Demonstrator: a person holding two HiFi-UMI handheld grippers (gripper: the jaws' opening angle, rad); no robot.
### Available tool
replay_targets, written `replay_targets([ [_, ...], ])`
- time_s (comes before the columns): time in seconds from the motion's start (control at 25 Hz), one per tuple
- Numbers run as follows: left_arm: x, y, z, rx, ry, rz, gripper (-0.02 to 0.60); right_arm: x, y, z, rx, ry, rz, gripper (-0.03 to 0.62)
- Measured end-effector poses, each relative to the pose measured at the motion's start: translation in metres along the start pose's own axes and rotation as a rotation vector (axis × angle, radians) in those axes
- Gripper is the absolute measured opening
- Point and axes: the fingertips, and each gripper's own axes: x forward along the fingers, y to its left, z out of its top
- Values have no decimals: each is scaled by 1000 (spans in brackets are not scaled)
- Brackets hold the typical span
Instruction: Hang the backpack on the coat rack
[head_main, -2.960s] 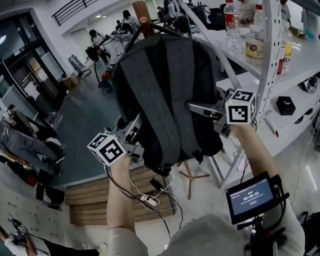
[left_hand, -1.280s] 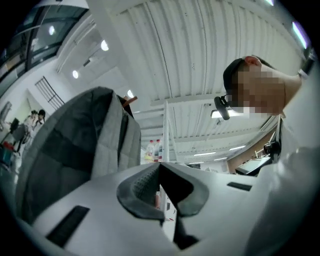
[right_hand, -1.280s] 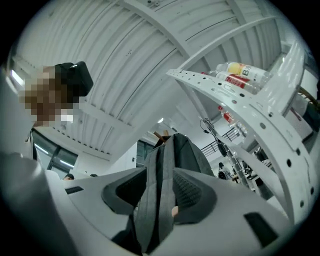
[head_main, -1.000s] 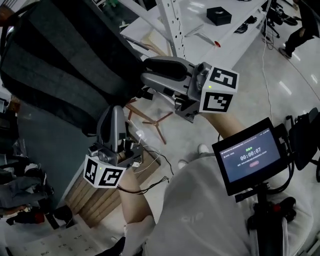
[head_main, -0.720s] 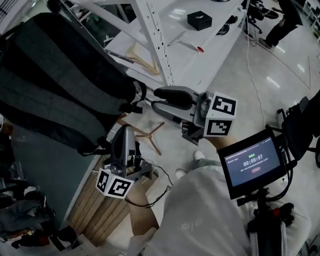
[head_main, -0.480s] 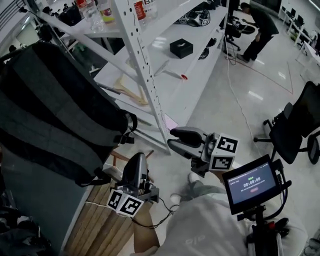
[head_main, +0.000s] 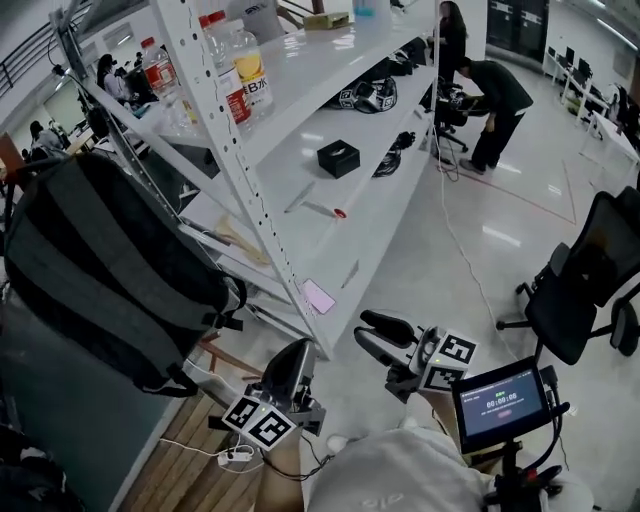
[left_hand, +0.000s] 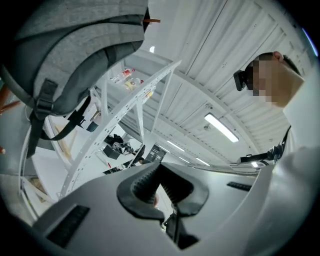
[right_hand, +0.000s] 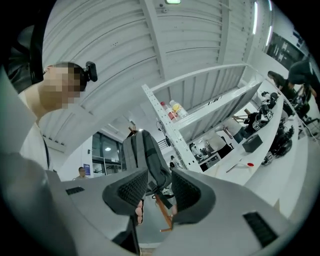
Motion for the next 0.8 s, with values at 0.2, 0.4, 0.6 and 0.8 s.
replay_targets([
  [0.2, 34, -41, -22, 16, -3, 5, 6, -51, -11, 26, 19, -43, 15, 155],
  [0.4, 58, -65, -52, -13, -4, 35, 6, -91, -28, 34, 61, -46, 11, 155],
  [0.6, 67, -75, -77, -31, 16, 72, 6, -111, -39, 33, 81, -17, 16, 155],
  [0.8, 67, -75, -77, -28, 18, 68, 6, -114, -43, 31, 105, -26, -9, 115],
])
